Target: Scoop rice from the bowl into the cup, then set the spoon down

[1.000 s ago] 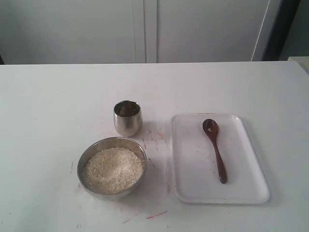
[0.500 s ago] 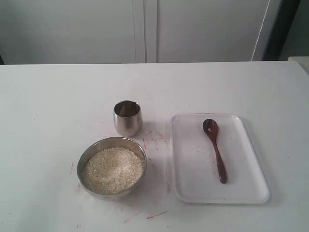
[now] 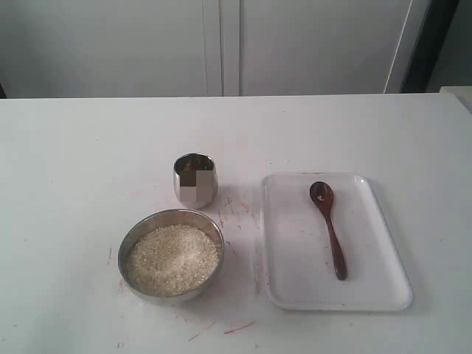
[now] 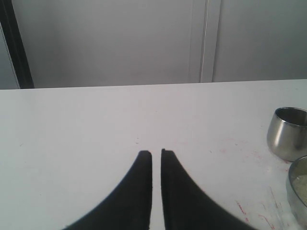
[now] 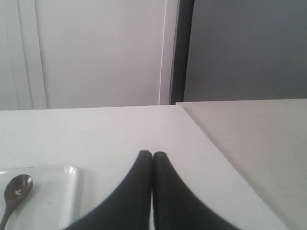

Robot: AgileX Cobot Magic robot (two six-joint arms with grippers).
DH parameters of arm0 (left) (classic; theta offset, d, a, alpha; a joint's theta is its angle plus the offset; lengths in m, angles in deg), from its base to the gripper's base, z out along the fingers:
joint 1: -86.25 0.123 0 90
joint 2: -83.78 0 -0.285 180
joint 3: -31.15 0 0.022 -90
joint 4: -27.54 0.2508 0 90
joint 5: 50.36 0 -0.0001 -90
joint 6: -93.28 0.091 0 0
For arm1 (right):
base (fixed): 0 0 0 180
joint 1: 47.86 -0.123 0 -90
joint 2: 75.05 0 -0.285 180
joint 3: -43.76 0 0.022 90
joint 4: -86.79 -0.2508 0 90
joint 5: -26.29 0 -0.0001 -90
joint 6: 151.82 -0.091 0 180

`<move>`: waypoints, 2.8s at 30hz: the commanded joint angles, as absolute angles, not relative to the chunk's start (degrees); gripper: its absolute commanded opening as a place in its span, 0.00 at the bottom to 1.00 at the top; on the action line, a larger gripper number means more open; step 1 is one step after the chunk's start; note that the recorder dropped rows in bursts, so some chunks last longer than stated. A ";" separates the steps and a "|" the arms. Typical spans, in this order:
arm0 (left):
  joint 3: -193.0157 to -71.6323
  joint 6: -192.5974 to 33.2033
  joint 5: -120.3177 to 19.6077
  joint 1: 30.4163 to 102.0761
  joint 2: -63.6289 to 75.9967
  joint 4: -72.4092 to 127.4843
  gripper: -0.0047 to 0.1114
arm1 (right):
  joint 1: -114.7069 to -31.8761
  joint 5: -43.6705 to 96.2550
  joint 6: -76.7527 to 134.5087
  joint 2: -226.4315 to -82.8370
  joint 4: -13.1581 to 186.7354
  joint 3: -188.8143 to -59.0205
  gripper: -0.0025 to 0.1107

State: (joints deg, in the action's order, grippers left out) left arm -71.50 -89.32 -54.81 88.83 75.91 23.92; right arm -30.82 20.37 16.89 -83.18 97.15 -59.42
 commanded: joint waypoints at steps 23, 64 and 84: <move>-71.63 -89.53 -55.05 88.76 76.00 23.71 0.16 | -30.50 18.19 10.03 -82.84 89.60 -59.02 0.02; -71.63 -89.53 -55.05 88.76 76.00 23.71 0.16 | -30.70 18.18 26.89 -82.84 88.75 -59.02 0.02; -71.63 -89.53 -55.05 88.76 76.00 23.71 0.16 | -30.70 18.18 26.89 -82.84 88.75 -59.02 0.02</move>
